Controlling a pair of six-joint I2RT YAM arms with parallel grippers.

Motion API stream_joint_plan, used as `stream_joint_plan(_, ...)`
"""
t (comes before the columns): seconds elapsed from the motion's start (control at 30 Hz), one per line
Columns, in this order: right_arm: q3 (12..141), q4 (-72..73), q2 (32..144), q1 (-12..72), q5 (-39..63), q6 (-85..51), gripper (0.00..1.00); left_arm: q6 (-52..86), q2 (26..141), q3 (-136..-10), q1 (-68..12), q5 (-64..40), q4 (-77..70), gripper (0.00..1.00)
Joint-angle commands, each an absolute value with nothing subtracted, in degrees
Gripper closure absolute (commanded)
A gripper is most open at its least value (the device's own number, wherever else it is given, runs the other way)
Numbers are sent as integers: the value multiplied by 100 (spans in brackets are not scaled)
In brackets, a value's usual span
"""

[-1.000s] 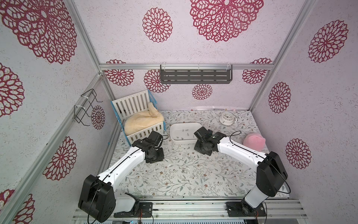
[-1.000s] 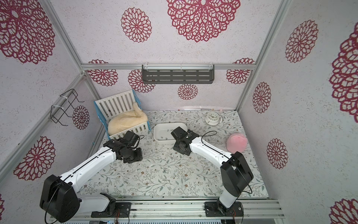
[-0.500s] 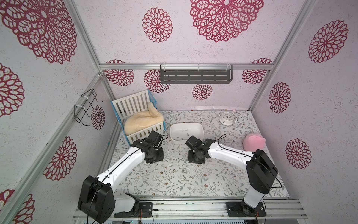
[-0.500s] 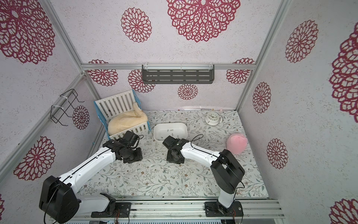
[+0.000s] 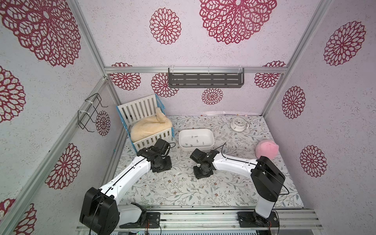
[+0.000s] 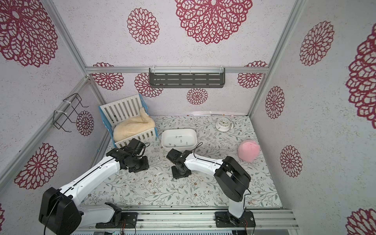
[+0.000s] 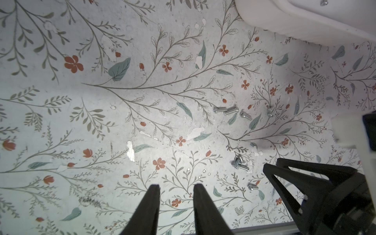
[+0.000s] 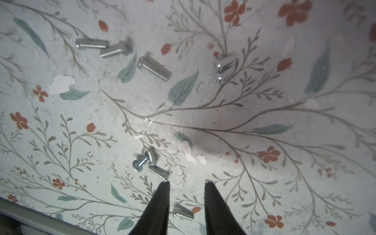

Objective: Put the screws on the desktop into the storage box
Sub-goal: Pick up the screw from the center of the board.

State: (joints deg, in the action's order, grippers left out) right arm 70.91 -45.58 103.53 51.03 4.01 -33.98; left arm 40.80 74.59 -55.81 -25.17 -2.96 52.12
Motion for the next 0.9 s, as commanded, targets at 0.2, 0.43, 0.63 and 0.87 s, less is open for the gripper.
stream_joint_plan(0.2,6928,-4755,10183,5372,530,-2446,66,4124,7444,-5566,-2479,-343,5157,66)
stream_joint_plan(0.43,6905,-4703,10359,5562,666,-2314,65,4122,7444,-5573,-2479,-339,5152,66)
stream_joint_plan(0.63,6831,-4746,10388,5646,756,-2202,64,4122,7425,-5552,-2485,-328,5153,66)
stream_joint_plan(0.87,6678,-4834,10412,5679,654,-2144,62,4120,7418,-5544,-2479,-328,5154,66)
